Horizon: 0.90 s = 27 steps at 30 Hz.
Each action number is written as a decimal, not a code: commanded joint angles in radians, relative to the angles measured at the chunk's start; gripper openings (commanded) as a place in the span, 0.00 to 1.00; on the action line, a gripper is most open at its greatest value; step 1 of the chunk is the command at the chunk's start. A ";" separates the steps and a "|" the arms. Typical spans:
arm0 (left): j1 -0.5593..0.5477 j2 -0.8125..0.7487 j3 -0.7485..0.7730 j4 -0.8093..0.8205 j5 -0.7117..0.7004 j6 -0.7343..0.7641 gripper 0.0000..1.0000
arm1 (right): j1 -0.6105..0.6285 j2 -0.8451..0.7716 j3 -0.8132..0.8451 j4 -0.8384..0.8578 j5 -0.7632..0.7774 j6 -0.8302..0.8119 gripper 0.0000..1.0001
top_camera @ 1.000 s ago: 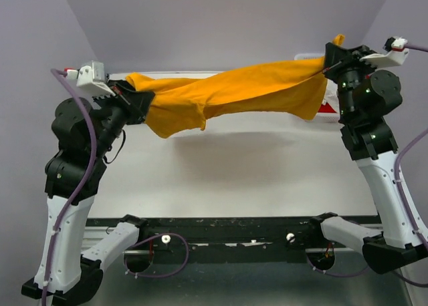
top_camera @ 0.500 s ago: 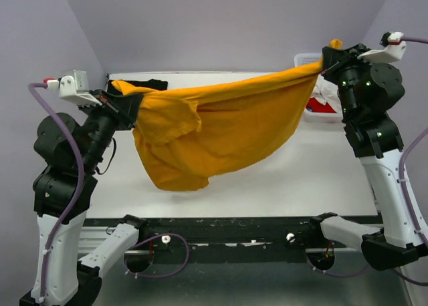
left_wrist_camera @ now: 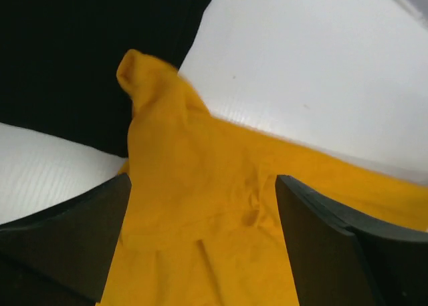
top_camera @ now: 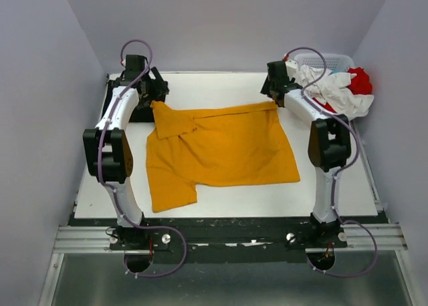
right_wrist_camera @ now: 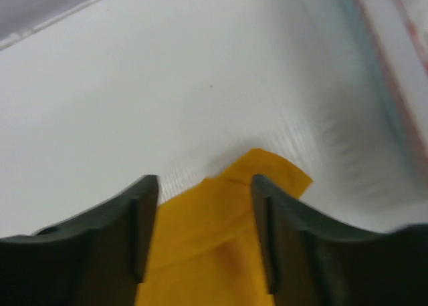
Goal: Fold and stack the t-shirts
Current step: Flatten out the tshirt
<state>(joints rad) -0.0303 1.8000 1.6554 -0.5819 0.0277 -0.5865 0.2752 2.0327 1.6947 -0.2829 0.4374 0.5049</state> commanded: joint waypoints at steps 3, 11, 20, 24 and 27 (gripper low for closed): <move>0.009 0.078 0.155 -0.066 0.136 -0.007 0.99 | -0.012 0.158 0.230 -0.053 -0.019 -0.014 0.84; -0.019 -0.250 -0.176 0.000 0.115 -0.024 0.99 | -0.010 -0.107 -0.035 0.009 -0.126 -0.041 1.00; -0.253 -0.773 -0.822 -0.047 -0.087 -0.236 0.99 | -0.010 -0.657 -0.712 0.146 -0.203 0.146 1.00; -0.332 -0.930 -0.993 -0.202 -0.141 -0.339 0.99 | -0.012 -0.799 -0.858 0.167 -0.229 0.189 1.00; -0.355 -1.061 -1.084 -0.321 -0.174 -0.398 0.99 | -0.012 -0.875 -0.920 0.170 -0.185 0.220 1.00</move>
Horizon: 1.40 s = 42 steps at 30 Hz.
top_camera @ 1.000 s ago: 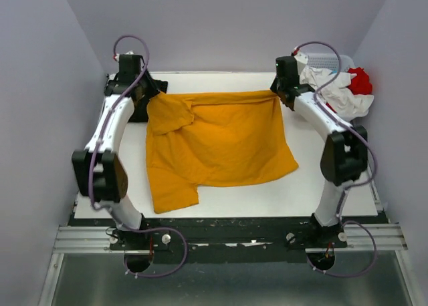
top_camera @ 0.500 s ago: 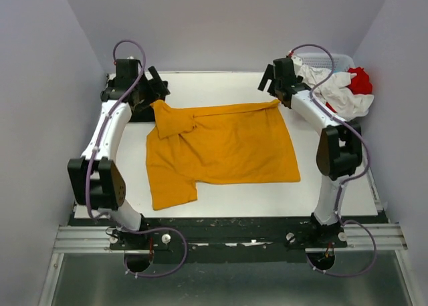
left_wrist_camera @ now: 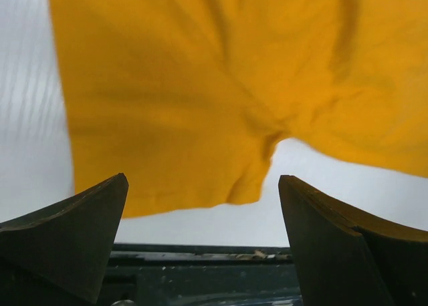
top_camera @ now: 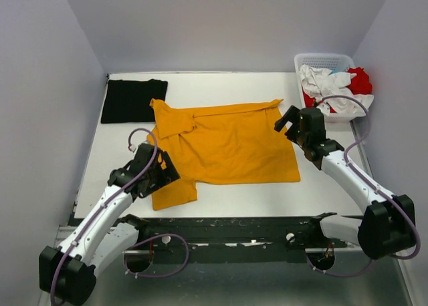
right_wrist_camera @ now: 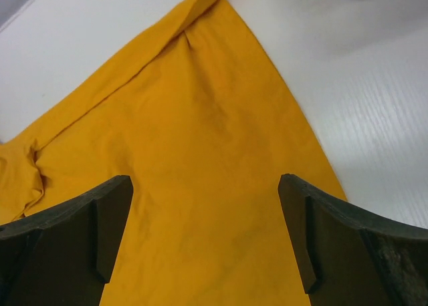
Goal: Fold and stack the t-shirts
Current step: Flatten out the tshirt
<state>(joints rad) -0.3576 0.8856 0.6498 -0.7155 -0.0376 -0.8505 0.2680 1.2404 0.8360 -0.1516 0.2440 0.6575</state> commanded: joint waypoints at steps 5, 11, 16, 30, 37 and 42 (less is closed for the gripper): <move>-0.073 -0.240 -0.170 -0.172 -0.082 -0.266 0.98 | -0.004 -0.111 -0.104 0.048 0.030 0.062 1.00; -0.075 -0.190 -0.225 -0.168 -0.106 -0.324 0.96 | -0.005 -0.055 -0.068 0.010 0.046 0.057 1.00; -0.075 -0.169 -0.286 -0.078 -0.072 -0.335 0.93 | -0.004 -0.041 -0.064 0.005 0.052 0.059 1.00; -0.077 0.008 -0.230 0.082 -0.082 -0.260 0.18 | -0.004 -0.065 -0.079 -0.010 0.108 0.057 1.00; -0.076 0.039 -0.213 0.111 -0.075 -0.206 0.00 | -0.005 -0.127 -0.112 -0.152 0.144 0.091 1.00; -0.076 -0.034 -0.216 0.148 -0.064 -0.141 0.00 | -0.005 -0.193 -0.175 -0.302 0.167 0.195 1.00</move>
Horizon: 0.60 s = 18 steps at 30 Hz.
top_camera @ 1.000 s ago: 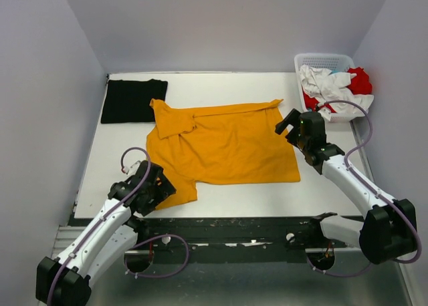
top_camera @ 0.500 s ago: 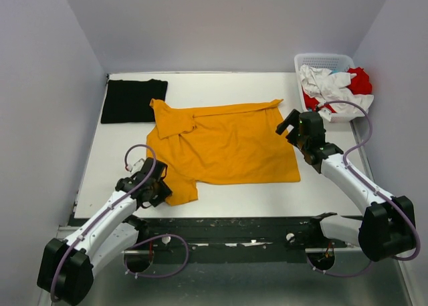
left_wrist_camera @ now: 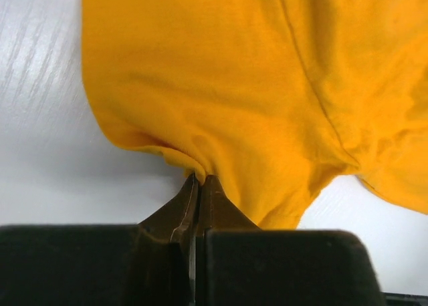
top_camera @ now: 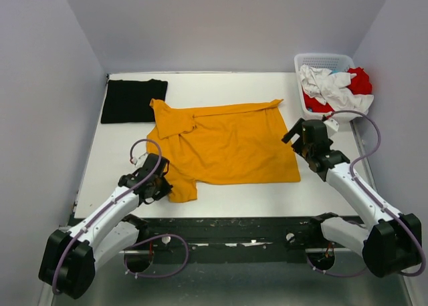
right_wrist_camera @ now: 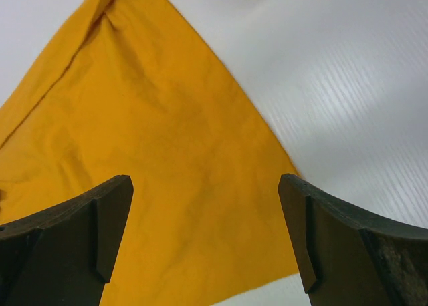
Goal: Fold and stack the t-shirts
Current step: Flatten out the tshirt
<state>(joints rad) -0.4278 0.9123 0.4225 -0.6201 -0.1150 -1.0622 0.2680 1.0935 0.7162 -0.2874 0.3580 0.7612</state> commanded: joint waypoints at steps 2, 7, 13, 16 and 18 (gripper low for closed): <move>-0.006 -0.089 0.010 0.060 0.012 0.090 0.00 | -0.004 -0.059 -0.086 -0.198 0.006 0.094 1.00; -0.006 -0.142 -0.005 0.089 0.016 0.120 0.00 | -0.004 -0.079 -0.149 -0.310 0.030 0.135 0.98; -0.006 -0.204 -0.030 0.089 -0.001 0.131 0.00 | -0.004 -0.102 -0.217 -0.336 0.026 0.189 0.87; -0.006 -0.225 -0.031 0.082 -0.009 0.135 0.00 | -0.005 -0.104 -0.239 -0.317 0.025 0.200 0.82; -0.006 -0.232 -0.032 0.087 -0.008 0.139 0.00 | -0.004 -0.100 -0.251 -0.279 0.021 0.200 0.76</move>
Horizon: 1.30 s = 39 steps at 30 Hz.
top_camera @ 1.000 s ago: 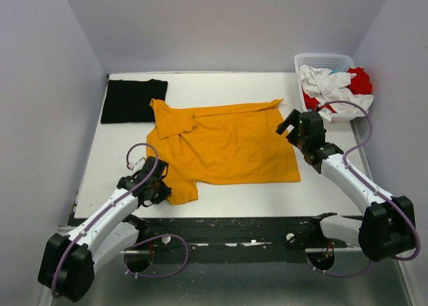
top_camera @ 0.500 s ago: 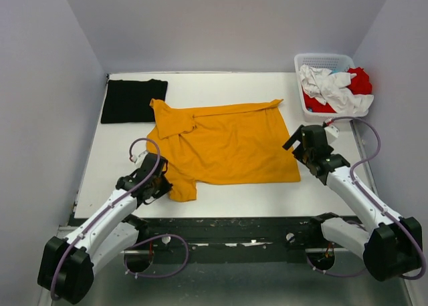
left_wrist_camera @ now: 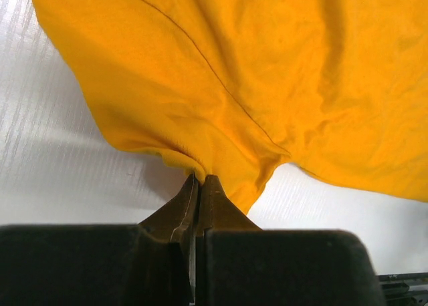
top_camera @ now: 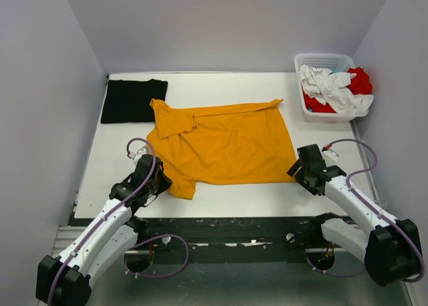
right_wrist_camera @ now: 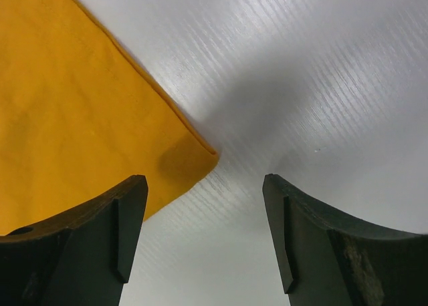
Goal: Fold and stack the t-shirts
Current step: Flatten out the tshirt
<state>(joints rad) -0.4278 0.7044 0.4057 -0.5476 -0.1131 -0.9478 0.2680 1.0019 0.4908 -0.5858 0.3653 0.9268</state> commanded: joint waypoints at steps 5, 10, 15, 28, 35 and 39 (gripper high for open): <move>-0.006 -0.026 -0.013 0.005 -0.031 0.015 0.00 | -0.004 0.051 -0.037 0.107 -0.001 0.034 0.61; -0.006 -0.038 -0.013 -0.005 -0.054 0.003 0.00 | -0.004 0.141 -0.041 0.160 -0.025 0.025 0.49; -0.005 -0.049 -0.005 -0.013 -0.068 -0.019 0.00 | -0.005 0.165 -0.045 0.208 -0.038 0.009 0.07; -0.005 -0.120 0.444 -0.178 -0.189 0.022 0.00 | -0.004 -0.048 0.323 0.247 0.055 -0.078 0.01; -0.006 -0.159 0.834 -0.190 -0.209 0.125 0.00 | -0.004 -0.127 0.612 0.245 0.081 -0.184 0.01; -0.006 -0.133 1.049 -0.147 -0.129 0.229 0.00 | -0.005 -0.159 0.756 0.233 0.067 -0.249 0.01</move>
<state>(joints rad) -0.4278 0.5602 1.2587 -0.7265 -0.2825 -0.8482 0.2665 0.8799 1.1286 -0.3477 0.4015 0.7700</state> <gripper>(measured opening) 0.016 0.028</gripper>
